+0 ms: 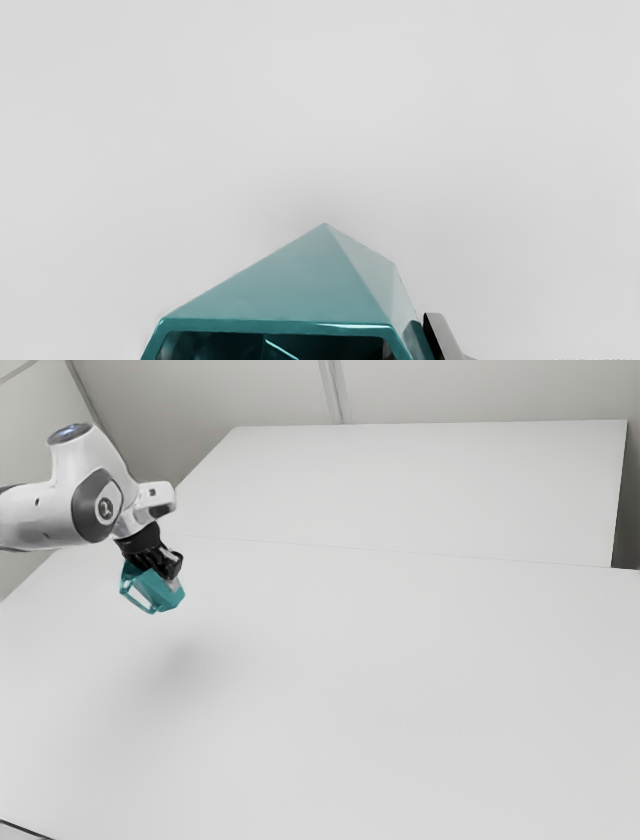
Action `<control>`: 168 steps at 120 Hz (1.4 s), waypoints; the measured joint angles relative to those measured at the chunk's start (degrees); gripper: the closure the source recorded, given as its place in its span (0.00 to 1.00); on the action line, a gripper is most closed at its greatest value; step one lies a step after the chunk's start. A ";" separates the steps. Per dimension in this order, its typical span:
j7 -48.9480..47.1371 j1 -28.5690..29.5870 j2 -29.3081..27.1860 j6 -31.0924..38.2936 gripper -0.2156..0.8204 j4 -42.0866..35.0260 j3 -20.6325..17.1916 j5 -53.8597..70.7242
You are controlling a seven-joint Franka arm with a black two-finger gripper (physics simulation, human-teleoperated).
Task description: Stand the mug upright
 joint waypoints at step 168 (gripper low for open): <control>-55.35 -7.05 7.61 6.60 0.46 -8.84 -0.54 6.14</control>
